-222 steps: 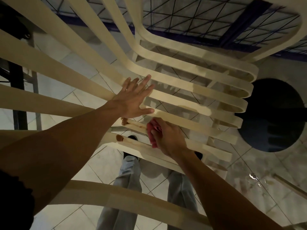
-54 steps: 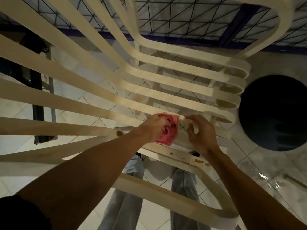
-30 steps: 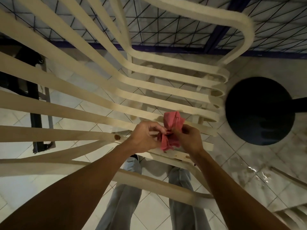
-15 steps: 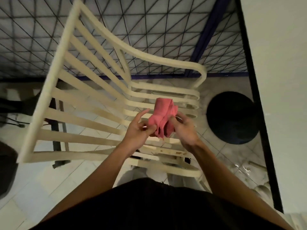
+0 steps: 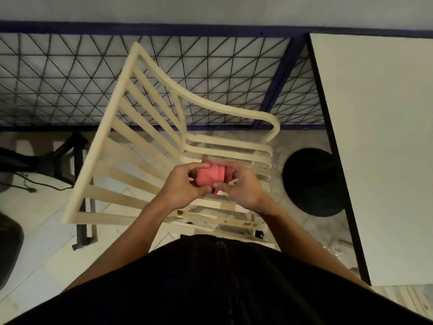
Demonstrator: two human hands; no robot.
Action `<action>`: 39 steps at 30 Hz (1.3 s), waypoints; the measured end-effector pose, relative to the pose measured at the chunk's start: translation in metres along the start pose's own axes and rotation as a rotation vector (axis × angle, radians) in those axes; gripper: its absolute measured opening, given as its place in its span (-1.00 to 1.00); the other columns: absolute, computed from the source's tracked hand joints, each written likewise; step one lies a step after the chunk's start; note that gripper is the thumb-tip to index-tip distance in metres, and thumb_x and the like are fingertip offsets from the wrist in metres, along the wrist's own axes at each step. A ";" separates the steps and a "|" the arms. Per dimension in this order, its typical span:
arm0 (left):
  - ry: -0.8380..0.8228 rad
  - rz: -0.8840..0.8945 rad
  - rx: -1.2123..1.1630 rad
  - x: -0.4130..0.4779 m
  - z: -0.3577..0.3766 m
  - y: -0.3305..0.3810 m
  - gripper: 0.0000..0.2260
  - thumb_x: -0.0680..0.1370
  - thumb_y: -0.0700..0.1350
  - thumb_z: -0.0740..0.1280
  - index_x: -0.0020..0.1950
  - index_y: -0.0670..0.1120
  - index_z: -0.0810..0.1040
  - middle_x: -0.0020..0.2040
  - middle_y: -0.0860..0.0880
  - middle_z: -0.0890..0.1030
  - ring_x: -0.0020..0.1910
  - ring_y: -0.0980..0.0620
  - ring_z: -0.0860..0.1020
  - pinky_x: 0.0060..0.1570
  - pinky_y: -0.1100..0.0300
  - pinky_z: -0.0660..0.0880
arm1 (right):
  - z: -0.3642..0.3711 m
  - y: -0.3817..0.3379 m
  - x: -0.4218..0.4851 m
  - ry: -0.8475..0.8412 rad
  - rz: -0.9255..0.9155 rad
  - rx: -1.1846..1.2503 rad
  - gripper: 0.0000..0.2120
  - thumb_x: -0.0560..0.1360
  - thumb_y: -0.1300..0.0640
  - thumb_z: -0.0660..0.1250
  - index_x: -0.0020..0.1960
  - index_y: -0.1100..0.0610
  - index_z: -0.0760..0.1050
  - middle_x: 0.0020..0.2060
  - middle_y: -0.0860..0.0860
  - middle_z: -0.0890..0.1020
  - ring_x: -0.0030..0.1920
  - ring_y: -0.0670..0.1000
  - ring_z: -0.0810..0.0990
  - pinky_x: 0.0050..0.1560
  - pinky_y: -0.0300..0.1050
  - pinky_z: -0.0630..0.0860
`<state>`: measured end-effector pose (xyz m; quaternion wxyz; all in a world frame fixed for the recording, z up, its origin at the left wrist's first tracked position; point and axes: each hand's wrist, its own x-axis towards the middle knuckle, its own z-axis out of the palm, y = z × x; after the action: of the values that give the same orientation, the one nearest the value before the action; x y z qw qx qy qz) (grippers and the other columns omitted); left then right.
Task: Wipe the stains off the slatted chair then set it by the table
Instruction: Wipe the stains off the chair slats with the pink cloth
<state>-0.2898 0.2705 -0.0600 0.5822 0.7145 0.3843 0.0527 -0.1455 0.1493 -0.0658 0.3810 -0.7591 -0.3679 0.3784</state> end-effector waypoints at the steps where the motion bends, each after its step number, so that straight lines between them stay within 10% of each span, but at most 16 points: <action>1: 0.001 0.020 0.001 -0.001 -0.002 0.000 -0.49 0.31 -0.28 0.62 0.19 0.04 0.62 -0.03 0.03 0.62 -0.02 -0.01 0.61 -0.02 0.16 0.63 | 0.000 0.001 0.001 0.022 0.005 -0.041 -0.59 0.43 0.13 0.54 0.24 -0.02 0.54 -0.03 -0.17 0.61 -0.03 -0.16 0.58 0.08 -0.11 0.57; 6: 0.036 0.092 0.030 -0.001 -0.012 -0.004 -0.58 0.37 -0.17 0.61 0.18 0.06 0.65 0.01 -0.01 0.61 -0.07 0.03 0.61 -0.03 0.19 0.62 | 0.006 -0.001 0.004 0.069 0.019 -0.107 -0.73 0.45 0.03 0.51 0.13 -0.02 0.58 0.12 -0.06 0.47 0.21 -0.10 0.40 0.31 -0.20 0.33; 14: -0.124 0.017 -0.126 -0.003 -0.041 -0.012 -0.65 0.43 -0.07 0.55 0.18 -0.01 0.59 0.10 -0.02 0.64 0.08 0.04 0.62 -0.02 0.16 0.60 | 0.028 -0.027 -0.007 0.095 0.055 0.294 -0.90 0.57 0.18 0.39 0.02 0.18 0.50 -0.23 0.01 0.61 -0.27 -0.19 0.61 -0.24 -0.29 0.54; 21: -0.132 -0.024 -0.301 -0.014 -0.020 -0.005 -0.66 0.48 -0.18 0.50 0.24 -0.09 0.60 0.02 -0.09 0.69 -0.03 -0.01 0.68 -0.12 0.12 0.63 | 0.037 -0.016 -0.042 0.183 0.118 0.681 -0.55 0.46 -0.07 0.48 0.23 0.17 0.57 0.09 0.18 0.69 0.12 0.22 0.67 0.19 0.31 0.55; 27: -0.032 0.014 -0.270 -0.033 0.029 -0.006 -0.57 0.37 -0.13 0.59 0.21 -0.09 0.61 -0.04 -0.14 0.70 -0.07 -0.09 0.69 -0.08 0.05 0.66 | 0.020 0.013 -0.062 0.106 0.189 0.709 -0.34 0.35 -0.04 0.61 0.31 0.25 0.50 0.15 0.24 0.64 0.16 0.29 0.64 0.18 0.38 0.53; 39: -0.137 -0.211 -0.249 -0.024 0.113 -0.049 -0.74 0.60 -0.18 0.37 0.28 -0.01 0.59 0.07 -0.01 0.69 -0.06 0.04 0.68 -0.04 0.11 0.63 | -0.016 0.117 -0.065 0.112 0.364 0.727 -0.68 0.58 0.14 0.37 0.29 0.22 0.51 0.13 0.23 0.66 0.12 0.24 0.66 0.10 0.19 0.61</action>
<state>-0.2711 0.1681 -0.1295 0.6932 0.5946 0.4072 -0.0103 -0.1295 0.0379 -0.1399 0.5705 -0.6473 -0.0485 0.5032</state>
